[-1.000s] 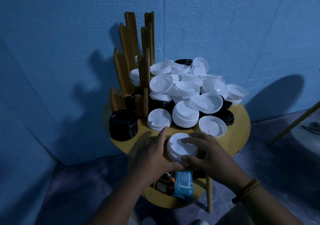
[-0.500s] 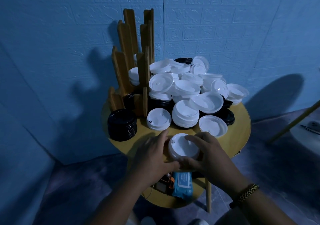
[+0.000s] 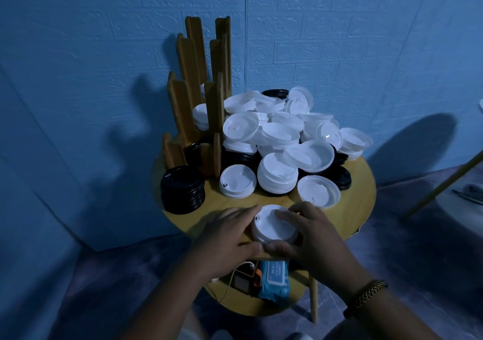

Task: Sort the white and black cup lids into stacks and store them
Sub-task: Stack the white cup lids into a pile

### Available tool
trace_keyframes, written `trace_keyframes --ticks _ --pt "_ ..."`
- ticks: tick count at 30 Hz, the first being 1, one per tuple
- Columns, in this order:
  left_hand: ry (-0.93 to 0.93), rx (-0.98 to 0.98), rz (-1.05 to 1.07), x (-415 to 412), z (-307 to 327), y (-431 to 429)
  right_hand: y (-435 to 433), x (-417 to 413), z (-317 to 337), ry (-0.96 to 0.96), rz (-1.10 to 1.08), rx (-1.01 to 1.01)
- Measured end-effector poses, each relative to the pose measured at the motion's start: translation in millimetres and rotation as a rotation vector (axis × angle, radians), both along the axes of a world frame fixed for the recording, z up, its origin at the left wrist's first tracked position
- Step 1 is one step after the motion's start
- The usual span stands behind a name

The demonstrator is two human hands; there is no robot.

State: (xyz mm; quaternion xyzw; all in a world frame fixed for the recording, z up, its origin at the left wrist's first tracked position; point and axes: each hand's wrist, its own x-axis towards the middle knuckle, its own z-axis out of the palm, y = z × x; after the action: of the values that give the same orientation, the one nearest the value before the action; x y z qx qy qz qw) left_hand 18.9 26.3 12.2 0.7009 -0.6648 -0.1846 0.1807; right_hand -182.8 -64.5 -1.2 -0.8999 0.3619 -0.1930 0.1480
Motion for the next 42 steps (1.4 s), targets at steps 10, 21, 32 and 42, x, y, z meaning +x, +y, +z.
trace_keyframes --ticks 10,21,32,42 --pt "0.093 -0.079 0.04 7.4 -5.9 -15.9 -6.3 3.6 -7.0 -0.041 -0.015 -0.033" --pt "0.035 -0.124 0.064 0.0 -1.0 -19.6 -11.0 5.3 -8.9 -0.042 0.026 -0.088" --pt "0.088 -0.187 0.102 -0.4 -10.4 -28.7 -52.6 9.6 28.1 -0.314 -0.229 -0.326" --pt "0.129 -0.217 0.112 -0.8 -18.2 -27.5 -86.6 27.2 44.4 -0.223 -0.243 -0.249"
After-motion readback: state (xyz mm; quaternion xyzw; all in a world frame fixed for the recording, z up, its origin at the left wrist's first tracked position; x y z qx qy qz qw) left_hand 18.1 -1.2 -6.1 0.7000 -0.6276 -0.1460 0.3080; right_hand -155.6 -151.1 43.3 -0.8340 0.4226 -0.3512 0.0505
